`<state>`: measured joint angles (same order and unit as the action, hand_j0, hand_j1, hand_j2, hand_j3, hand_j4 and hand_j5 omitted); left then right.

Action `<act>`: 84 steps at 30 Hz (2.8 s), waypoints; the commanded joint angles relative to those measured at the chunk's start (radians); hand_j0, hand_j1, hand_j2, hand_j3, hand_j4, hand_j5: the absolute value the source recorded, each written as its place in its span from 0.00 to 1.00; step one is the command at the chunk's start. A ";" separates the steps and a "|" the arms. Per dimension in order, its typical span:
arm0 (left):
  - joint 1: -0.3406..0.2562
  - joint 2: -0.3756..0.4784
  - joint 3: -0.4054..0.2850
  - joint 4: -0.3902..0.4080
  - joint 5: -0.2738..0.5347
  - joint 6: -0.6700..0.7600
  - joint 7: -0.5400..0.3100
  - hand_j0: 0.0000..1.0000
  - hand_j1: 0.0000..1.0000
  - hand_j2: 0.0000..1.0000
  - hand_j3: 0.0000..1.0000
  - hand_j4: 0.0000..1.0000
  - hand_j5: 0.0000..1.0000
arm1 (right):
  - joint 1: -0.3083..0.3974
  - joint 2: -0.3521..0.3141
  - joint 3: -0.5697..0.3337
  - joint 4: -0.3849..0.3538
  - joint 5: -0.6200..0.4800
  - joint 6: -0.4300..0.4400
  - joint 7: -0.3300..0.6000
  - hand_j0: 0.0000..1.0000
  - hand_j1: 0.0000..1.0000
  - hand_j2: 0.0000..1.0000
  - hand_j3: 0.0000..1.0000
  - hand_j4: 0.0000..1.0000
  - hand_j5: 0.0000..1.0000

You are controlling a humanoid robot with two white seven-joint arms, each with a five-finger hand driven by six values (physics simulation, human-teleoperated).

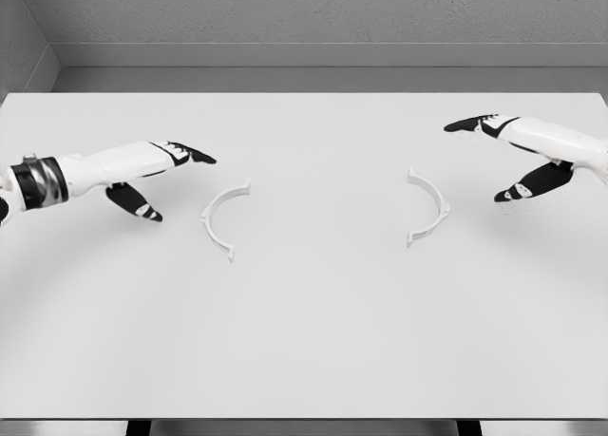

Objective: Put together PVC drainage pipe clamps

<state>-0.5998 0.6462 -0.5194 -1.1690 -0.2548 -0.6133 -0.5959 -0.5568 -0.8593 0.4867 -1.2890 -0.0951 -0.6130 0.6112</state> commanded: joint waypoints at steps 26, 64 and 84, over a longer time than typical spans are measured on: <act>-0.048 -0.180 -0.007 0.218 -0.021 0.002 -0.002 1.00 1.00 1.00 1.00 1.00 1.00 | -0.095 0.227 0.055 0.335 0.225 0.002 0.000 1.00 1.00 1.00 1.00 1.00 1.00; -0.031 -0.160 -0.036 0.123 0.051 0.002 0.018 1.00 1.00 1.00 1.00 1.00 1.00 | -0.153 0.327 0.075 0.418 0.271 0.002 0.000 1.00 1.00 1.00 1.00 1.00 1.00; -0.002 -0.161 -0.091 0.045 0.081 0.002 0.019 1.00 1.00 1.00 1.00 1.00 1.00 | -0.175 0.353 0.090 0.413 0.271 0.002 0.000 1.00 1.00 1.00 1.00 1.00 1.00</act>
<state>-0.6013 0.4854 -0.6085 -1.1212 -0.1826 -0.6132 -0.5771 -0.7317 -0.5076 0.5769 -0.8747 0.1840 -0.6133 0.6112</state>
